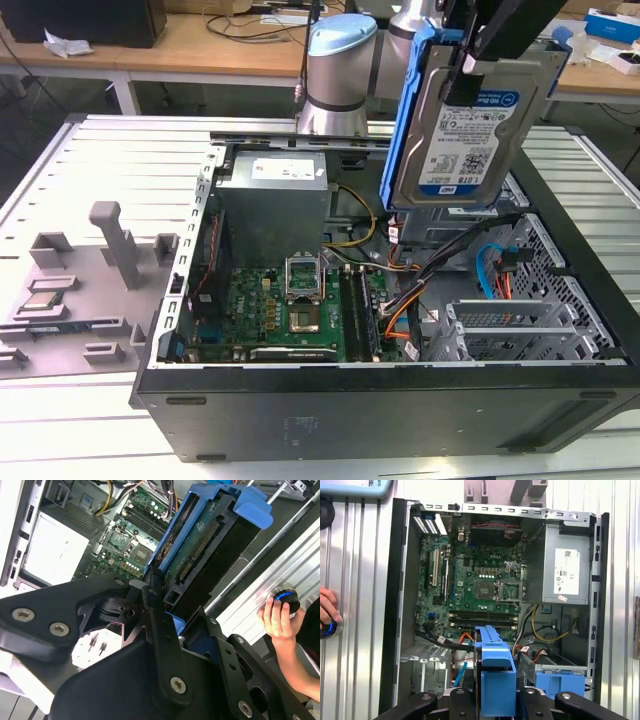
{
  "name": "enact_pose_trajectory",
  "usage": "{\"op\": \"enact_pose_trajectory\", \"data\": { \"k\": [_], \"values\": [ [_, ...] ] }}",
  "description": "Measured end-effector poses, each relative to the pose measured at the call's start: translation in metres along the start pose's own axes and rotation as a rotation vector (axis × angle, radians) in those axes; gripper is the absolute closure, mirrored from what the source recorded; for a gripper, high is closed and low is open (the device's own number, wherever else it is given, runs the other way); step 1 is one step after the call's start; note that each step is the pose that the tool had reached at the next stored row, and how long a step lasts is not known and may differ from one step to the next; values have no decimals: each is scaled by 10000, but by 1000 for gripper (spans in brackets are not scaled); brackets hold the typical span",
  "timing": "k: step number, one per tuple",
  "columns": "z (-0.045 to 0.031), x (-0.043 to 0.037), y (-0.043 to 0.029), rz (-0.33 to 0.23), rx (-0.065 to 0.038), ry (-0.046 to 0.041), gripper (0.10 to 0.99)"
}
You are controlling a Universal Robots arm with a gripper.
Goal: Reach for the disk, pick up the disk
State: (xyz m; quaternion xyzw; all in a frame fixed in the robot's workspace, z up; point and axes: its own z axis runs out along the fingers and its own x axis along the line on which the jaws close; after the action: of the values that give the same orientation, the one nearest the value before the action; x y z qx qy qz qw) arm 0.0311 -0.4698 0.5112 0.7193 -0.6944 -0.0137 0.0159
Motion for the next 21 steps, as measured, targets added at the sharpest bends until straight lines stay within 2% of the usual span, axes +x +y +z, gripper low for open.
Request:
{"op": "enact_pose_trajectory", "data": {
  "k": [3,16,21],
  "values": [
    [1,52,2,0,0,0,718],
    [5,382,13,0,0,1,718],
    [7,476,17,1,0,0,718]
  ]
}}
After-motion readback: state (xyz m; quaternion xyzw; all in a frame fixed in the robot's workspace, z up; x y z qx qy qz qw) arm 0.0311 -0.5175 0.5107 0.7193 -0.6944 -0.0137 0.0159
